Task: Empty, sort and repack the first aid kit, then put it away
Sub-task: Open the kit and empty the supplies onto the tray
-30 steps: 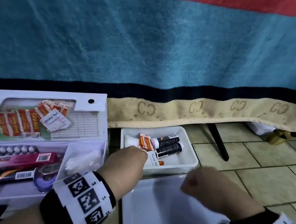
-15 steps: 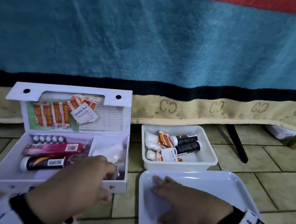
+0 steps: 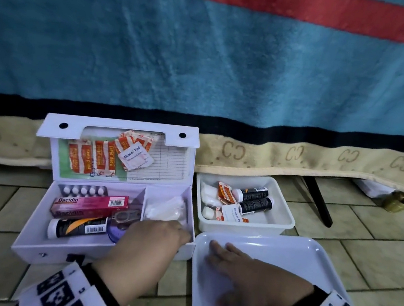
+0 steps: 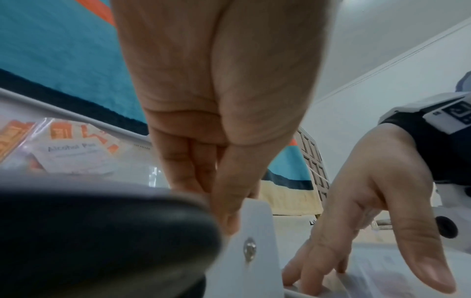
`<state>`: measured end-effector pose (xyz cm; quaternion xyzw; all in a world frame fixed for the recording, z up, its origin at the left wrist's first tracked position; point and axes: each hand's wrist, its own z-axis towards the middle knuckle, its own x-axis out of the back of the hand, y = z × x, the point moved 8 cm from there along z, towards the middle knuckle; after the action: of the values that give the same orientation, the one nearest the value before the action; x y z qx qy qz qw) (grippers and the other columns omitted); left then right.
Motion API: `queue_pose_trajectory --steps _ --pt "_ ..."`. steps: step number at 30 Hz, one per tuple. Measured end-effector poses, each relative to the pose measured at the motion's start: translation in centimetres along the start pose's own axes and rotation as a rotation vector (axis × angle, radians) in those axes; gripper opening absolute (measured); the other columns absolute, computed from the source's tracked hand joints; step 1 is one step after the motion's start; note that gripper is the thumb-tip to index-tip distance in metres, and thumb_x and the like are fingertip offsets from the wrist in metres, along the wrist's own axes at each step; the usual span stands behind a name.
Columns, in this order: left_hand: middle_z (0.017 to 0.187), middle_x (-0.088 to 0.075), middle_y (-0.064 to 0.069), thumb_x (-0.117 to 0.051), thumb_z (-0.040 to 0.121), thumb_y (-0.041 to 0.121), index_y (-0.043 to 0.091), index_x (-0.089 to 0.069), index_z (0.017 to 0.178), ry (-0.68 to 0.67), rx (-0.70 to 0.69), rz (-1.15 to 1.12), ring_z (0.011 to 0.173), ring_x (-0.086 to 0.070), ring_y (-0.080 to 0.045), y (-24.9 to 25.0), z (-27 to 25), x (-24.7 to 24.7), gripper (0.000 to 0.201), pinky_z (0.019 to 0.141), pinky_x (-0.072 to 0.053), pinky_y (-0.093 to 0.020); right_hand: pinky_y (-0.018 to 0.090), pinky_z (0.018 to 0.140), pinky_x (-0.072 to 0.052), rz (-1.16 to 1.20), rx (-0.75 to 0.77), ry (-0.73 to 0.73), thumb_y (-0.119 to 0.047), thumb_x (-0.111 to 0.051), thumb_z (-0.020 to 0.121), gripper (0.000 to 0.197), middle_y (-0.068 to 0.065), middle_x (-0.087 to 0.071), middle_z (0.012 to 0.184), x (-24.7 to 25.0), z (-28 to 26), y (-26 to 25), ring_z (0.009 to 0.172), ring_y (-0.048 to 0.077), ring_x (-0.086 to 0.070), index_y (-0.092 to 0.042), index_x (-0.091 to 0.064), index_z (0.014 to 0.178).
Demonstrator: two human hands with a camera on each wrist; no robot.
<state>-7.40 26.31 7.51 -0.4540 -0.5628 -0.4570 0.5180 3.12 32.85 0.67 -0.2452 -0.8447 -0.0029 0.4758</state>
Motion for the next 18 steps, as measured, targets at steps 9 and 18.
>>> queue_pose_trajectory --steps 9,18 --pt "0.084 -0.052 0.019 -0.078 0.068 0.028 0.036 -0.051 0.078 0.066 0.351 -0.319 0.078 -0.051 0.003 -11.8 -7.1 0.7 0.030 0.069 -0.043 -0.019 0.020 0.096 -0.036 0.082 -0.015 0.333 -0.036 -0.054 0.090 0.039 -0.009 -0.055 0.128 7.2 -1.6 -2.4 0.116 0.008 -0.049 -0.029 -0.051 0.128" --pt "0.071 -0.055 0.009 -0.078 0.068 0.016 0.033 -0.044 0.054 0.032 0.474 -0.375 0.068 -0.052 0.000 -17.1 -9.7 -1.4 0.041 0.059 -0.034 -0.013 0.033 0.078 -0.050 0.014 0.182 0.425 -0.030 -0.052 0.091 0.022 0.004 -0.067 0.103 11.9 4.5 -13.2 0.093 0.023 -0.062 -0.021 -0.066 0.105"
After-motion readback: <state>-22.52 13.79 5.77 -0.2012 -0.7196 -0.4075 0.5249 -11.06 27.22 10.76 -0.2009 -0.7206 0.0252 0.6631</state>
